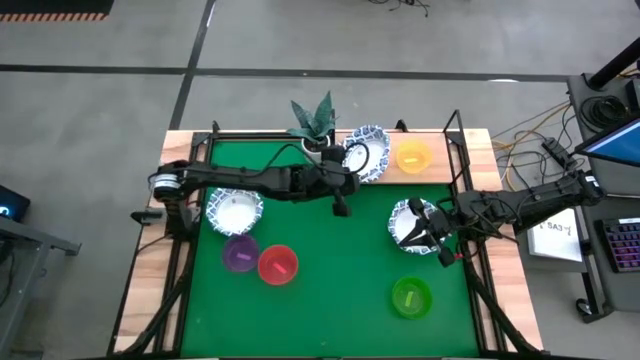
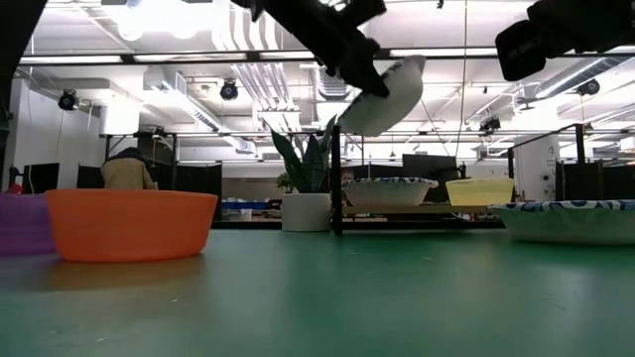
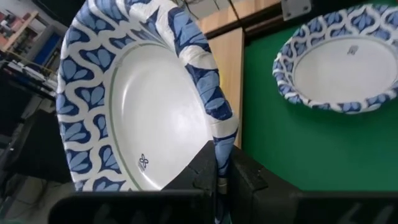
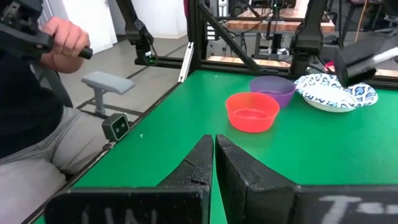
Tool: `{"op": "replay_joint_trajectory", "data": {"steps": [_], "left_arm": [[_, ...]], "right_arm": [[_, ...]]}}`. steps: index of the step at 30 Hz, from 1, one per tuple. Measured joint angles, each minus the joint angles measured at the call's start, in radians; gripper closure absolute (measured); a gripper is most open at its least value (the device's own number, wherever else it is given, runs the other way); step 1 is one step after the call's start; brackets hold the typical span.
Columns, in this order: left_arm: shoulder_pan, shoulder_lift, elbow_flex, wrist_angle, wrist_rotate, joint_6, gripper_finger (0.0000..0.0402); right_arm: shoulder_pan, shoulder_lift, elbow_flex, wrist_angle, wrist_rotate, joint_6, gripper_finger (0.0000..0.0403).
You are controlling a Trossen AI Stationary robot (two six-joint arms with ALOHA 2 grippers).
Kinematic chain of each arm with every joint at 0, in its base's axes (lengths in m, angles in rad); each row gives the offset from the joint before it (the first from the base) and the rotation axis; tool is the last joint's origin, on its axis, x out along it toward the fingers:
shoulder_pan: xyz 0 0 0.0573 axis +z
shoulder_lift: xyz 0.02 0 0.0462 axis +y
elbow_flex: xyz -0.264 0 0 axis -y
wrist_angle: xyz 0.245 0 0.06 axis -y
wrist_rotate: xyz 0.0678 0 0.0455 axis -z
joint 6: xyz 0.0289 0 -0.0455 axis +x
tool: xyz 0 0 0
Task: Place and stack bowls onto a shelf
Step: Stack the white and blue bowl on top of the white and blue bowl
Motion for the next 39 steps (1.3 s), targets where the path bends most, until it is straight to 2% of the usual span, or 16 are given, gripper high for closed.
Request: {"op": "replay_joint_trajectory", "data": {"steps": [16,34,39], "left_arm": [[0.042,0.073,0.000,0.027,-0.007,0.000,0.0401],[0.089,0.075,0.000,0.076,-0.005,-0.004,0.0401],[0.098,0.081,0.000,0.077,-0.002,-0.008,0.0375]], "right_arm": [[0.000,0.000,0.000,-0.001,0.000,0.008,0.0394],[0.000,0.000,0.000,-0.001,0.000,0.011,0.0394],[0.000,0.000,0.000,-0.001,0.000,0.011,0.0394]]}}
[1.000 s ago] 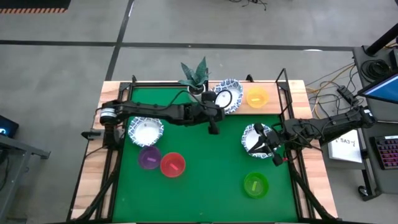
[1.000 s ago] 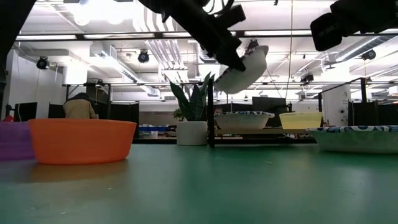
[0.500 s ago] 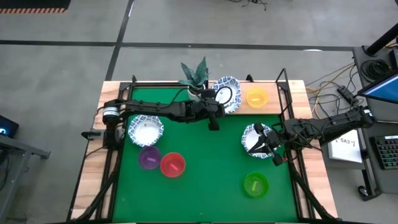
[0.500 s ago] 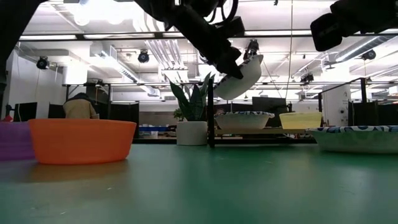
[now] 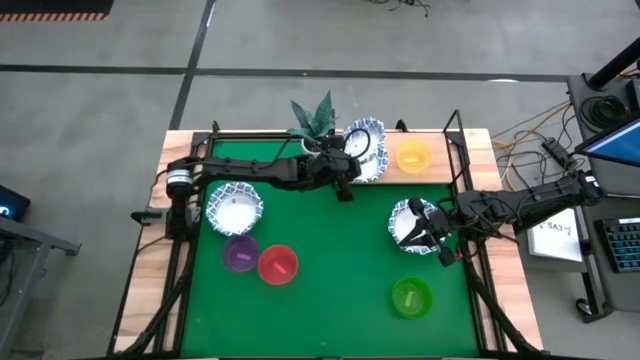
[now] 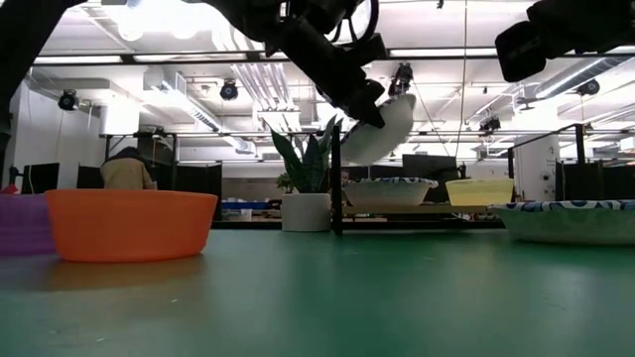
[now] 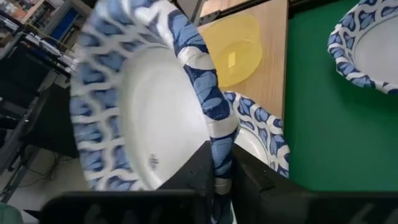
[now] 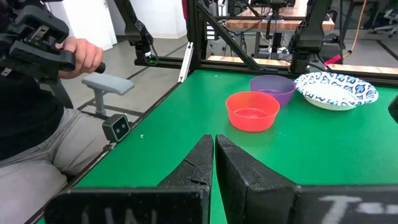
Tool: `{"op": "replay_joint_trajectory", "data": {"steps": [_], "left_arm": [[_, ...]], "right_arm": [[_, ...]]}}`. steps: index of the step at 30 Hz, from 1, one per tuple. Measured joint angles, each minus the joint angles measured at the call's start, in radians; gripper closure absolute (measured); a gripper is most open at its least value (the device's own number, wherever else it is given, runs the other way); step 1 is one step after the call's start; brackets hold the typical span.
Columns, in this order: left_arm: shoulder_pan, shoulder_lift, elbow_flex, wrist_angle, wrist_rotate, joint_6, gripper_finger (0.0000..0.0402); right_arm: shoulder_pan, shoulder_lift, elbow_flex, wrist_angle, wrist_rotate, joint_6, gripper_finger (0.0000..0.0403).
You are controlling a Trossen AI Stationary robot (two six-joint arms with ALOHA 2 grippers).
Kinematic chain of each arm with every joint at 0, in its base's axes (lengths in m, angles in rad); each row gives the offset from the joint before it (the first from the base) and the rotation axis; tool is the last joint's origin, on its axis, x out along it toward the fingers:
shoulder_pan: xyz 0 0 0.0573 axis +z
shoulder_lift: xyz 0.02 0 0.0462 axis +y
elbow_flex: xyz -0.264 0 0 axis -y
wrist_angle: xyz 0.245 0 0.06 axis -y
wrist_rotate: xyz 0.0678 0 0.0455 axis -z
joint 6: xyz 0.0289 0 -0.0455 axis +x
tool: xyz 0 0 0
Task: Place and stack bowls onto a shelf
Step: Stack the white and blue bowl on top of the white and blue bowl
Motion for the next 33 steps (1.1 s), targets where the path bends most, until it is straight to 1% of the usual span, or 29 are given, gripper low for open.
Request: {"op": "replay_joint_trajectory", "data": {"steps": [9,14,17,20,25,28,31,33], "left_arm": [[0.002,0.029,0.002,0.008,0.000,-0.012,0.0300],[0.001,0.029,0.023,0.001,-0.001,-0.023,0.0272],[0.000,0.029,0.064,-0.043,-0.001,-0.042,0.0261],[-0.001,0.028,0.115,-0.120,-0.001,-0.049,0.0256],[-0.002,0.027,0.223,-0.314,0.011,-0.108,0.0255],[-0.002,0.025,0.253,-0.401,0.091,-0.123,0.0259],[-0.002,0.026,0.241,-0.416,0.185,-0.101,0.0270],[0.001,0.026,0.224,-0.412,0.220,-0.089,0.0281]], "right_arm": [[0.000,0.000,0.000,0.000,0.000,0.007,0.0394],[0.000,0.000,0.000,0.000,0.000,0.007,0.0394],[0.000,0.000,0.000,0.000,0.000,0.007,0.0394],[0.000,0.000,0.000,0.000,0.000,0.007,0.0394],[0.000,0.000,0.000,0.000,0.000,0.007,0.0394],[0.000,0.000,0.000,0.000,0.000,0.007,0.0394],[0.000,0.000,0.000,0.000,0.000,0.007,0.0394],[0.000,0.000,0.000,0.000,0.000,0.007,0.0394]]}}
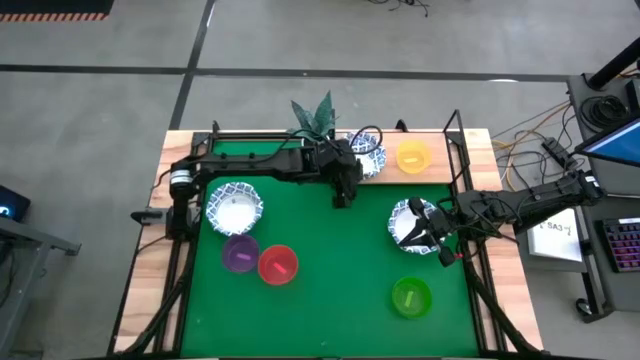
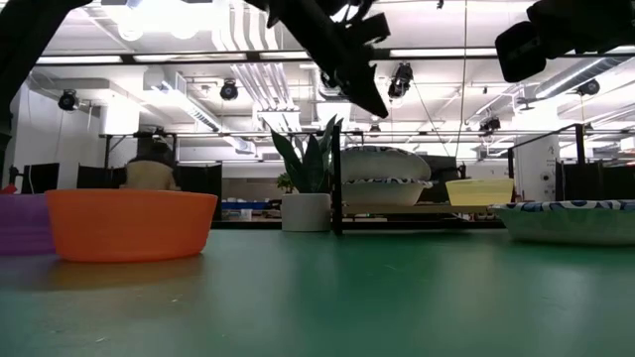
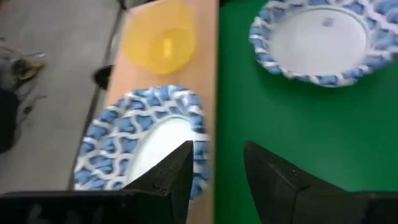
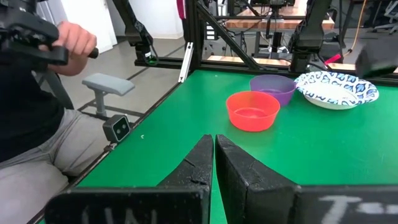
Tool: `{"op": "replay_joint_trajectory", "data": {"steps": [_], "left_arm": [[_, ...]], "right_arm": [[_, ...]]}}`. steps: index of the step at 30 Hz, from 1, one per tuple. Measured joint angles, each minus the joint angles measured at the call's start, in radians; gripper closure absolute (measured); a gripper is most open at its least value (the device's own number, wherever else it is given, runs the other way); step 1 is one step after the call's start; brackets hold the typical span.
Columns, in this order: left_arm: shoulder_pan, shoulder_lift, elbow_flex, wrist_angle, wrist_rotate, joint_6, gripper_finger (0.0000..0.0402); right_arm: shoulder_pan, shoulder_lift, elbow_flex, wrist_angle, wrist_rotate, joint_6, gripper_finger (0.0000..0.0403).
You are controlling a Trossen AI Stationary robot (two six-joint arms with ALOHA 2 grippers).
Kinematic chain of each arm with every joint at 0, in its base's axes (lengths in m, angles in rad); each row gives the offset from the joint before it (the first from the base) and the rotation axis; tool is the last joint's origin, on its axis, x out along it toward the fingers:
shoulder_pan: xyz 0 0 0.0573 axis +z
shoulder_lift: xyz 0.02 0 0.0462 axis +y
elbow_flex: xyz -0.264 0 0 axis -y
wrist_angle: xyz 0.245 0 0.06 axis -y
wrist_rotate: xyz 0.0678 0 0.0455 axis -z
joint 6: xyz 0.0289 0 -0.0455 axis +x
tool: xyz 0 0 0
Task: Place and stack bowls onto a shelf
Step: Stack the white and blue bowl on top of the white and blue bowl
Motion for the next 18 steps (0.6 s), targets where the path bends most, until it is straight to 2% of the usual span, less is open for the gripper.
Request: {"op": "replay_joint_trajectory", "data": {"steps": [6,11,18], "left_arm": [[0.009,0.035,-0.006,0.016,-0.053,-0.004,0.0324],[0.022,0.073,-0.007,0.018,-0.055,0.009,0.0362],[0.036,0.119,-0.008,0.027,-0.054,-0.020,0.0396]], "right_arm": [[0.000,0.000,0.000,0.000,0.000,0.000,0.0394],[0.000,0.000,0.001,-0.001,0.000,0.000,0.0394],[0.000,0.000,0.001,-0.002,0.000,0.000,0.0394]]}}
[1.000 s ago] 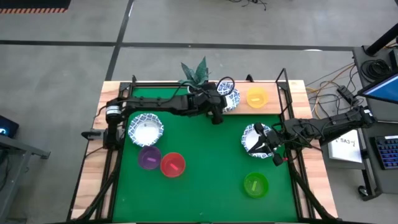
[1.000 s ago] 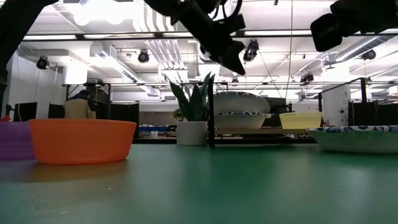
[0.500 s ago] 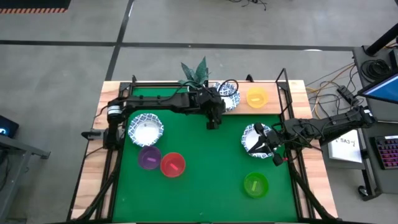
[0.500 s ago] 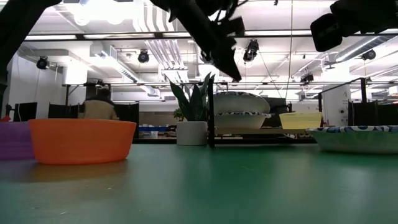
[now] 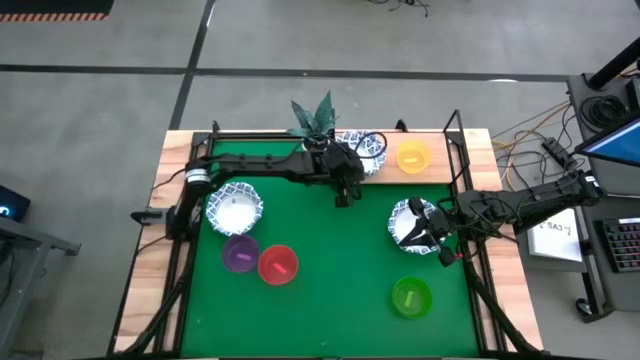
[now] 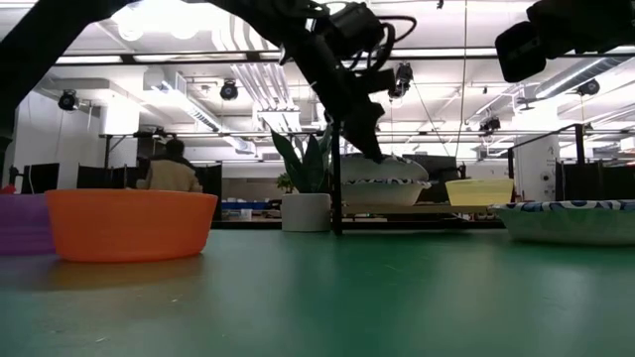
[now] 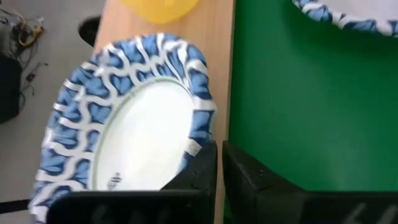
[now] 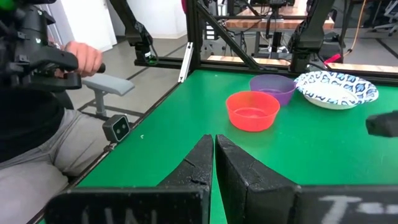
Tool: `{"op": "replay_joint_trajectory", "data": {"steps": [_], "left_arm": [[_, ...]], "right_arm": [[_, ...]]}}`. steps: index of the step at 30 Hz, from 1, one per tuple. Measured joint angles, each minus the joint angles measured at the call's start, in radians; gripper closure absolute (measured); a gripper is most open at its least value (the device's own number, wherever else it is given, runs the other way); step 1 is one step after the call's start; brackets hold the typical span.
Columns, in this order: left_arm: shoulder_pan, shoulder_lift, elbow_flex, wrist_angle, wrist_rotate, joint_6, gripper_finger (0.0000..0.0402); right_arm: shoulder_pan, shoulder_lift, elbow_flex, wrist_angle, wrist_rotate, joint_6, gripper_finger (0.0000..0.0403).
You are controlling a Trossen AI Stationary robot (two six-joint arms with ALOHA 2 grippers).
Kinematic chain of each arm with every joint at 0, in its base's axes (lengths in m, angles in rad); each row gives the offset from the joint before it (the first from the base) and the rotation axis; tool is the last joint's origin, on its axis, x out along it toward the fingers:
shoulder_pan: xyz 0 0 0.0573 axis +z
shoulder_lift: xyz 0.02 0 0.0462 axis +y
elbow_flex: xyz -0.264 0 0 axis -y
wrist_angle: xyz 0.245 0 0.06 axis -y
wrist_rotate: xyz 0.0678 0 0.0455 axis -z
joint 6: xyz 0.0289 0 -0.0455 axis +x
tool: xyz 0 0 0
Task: Place and stack bowls onto a shelf
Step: Stack the white and blue bowl on top of the white and blue bowl
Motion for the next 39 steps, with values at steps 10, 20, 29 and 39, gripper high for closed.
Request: {"op": "replay_joint_trajectory", "data": {"steps": [10,20,29,39], "left_arm": [[0.000,0.002,0.000,0.081,-0.002,-0.022,0.0401],[0.009,0.021,0.000,0.174,-0.027,-0.032,0.0401],[0.010,0.042,0.000,0.147,-0.068,-0.051,0.0402],[0.008,0.027,0.000,0.136,-0.071,-0.001,0.0401]], "right_arm": [[0.000,0.000,0.000,-0.002,0.000,0.000,0.0394],[0.000,0.000,0.000,-0.003,0.000,0.000,0.0394],[0.000,0.000,0.000,-0.017,0.000,0.008,0.0394],[0.000,0.000,0.000,-0.018,0.000,0.008,0.0394]]}}
